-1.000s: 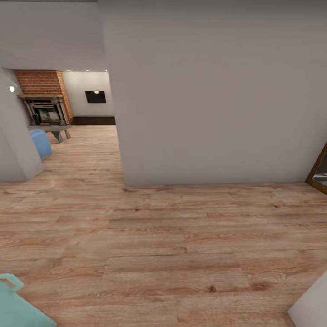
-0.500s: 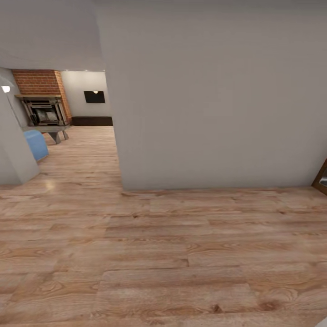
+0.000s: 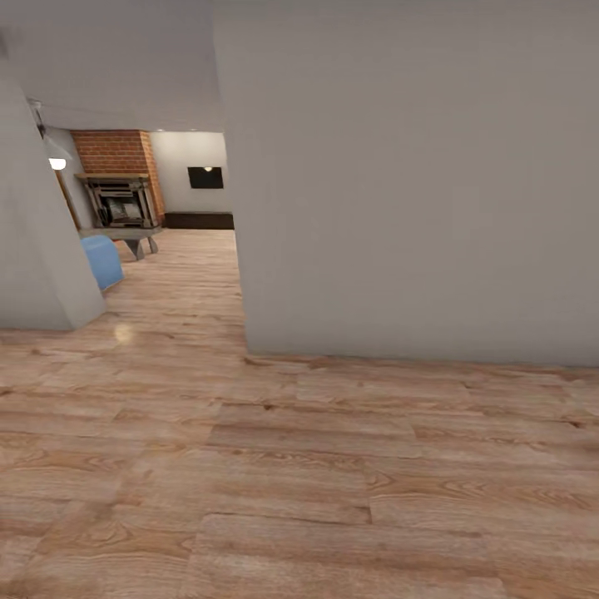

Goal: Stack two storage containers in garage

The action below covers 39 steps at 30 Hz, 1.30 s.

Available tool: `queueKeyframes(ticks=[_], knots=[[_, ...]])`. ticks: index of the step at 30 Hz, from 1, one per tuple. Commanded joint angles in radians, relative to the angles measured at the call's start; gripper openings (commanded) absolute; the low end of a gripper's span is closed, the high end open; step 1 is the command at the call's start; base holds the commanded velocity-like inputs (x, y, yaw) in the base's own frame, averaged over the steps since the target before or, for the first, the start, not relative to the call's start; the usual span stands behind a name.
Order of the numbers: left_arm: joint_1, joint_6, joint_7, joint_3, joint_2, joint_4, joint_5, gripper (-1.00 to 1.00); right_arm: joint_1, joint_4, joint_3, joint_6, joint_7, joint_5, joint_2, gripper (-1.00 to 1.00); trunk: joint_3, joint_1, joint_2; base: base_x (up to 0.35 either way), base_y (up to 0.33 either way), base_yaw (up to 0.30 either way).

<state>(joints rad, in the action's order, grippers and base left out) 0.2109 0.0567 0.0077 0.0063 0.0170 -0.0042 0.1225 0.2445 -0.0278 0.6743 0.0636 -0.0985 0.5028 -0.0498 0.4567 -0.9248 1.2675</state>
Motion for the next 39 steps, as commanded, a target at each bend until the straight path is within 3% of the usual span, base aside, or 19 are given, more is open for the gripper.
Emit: queueKeyframes(ticks=[1, 39], knots=[[0.001, 0.003, 0.001, 0.0, 0.0, 0.001, 0.008, 1.0, 0.001, -0.003, 0.008, 0.005, -0.001, 0.009, -0.001, 1.0, 0.001, -0.001, 0.0, 0.321, 0.0, 0.269], [0.001, 0.005, 0.001, 0.0, 0.0, 0.001, 0.008, 1.0, 0.001, -0.003, 0.008, 0.005, -0.001, 0.009, -0.001, 1.0, 0.001, -0.001, 0.0, 0.321, 0.0, 0.27]])
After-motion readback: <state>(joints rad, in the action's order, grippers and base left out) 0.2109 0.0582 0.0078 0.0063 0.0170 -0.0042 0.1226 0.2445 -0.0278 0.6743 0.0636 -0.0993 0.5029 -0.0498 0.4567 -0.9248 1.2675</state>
